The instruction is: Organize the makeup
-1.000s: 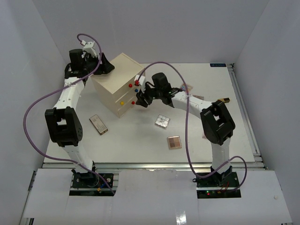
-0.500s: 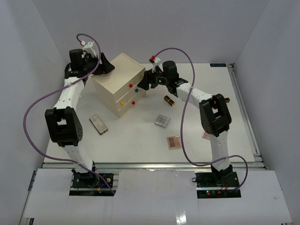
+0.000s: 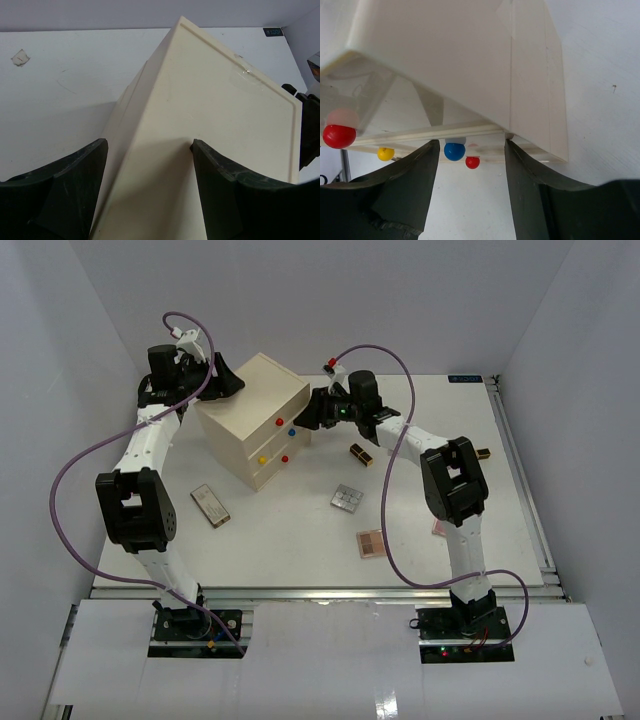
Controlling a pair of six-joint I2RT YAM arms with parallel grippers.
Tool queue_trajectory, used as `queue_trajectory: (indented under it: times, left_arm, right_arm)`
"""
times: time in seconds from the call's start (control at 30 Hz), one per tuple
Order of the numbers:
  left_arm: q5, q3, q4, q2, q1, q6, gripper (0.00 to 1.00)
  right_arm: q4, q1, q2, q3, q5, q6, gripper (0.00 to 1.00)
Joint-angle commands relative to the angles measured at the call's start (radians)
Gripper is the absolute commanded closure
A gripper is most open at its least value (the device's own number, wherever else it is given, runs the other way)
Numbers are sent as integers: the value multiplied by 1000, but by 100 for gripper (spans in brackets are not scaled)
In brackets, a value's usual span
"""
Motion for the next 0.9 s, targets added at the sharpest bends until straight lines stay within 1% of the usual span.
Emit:
queue_trajectory:
  times: [0.0,0.2,0.3,0.37,0.5,0.7,0.87]
  left_arm:
    - [30,-20,-114,14,-29,-6,21]
    - [30,-26,-107,15,-30,-11,21]
    - [31,-26,-108,14,-29,-12,21]
    - [31,-26,-108,15,-30,-13,21]
    - [27,-33,-106,12,-30,-14,21]
    - [19,-51,-95,14,-30,-22,22]
    - [-15,-58,-89,19,-29,-35,22]
  right_arm:
    - [64,44,5,-26,-45,28,39]
    - [74,61,9,-48,-26,52,39]
    - [82,63,13,-54,-14,69,42]
    - [85,64,16,-55,-4,79,46]
    - [92,64,9,-58,16,95,58]
    - [110,64,-27,-95,57,94,75]
    - [122,57,-101,-192,46,61,81]
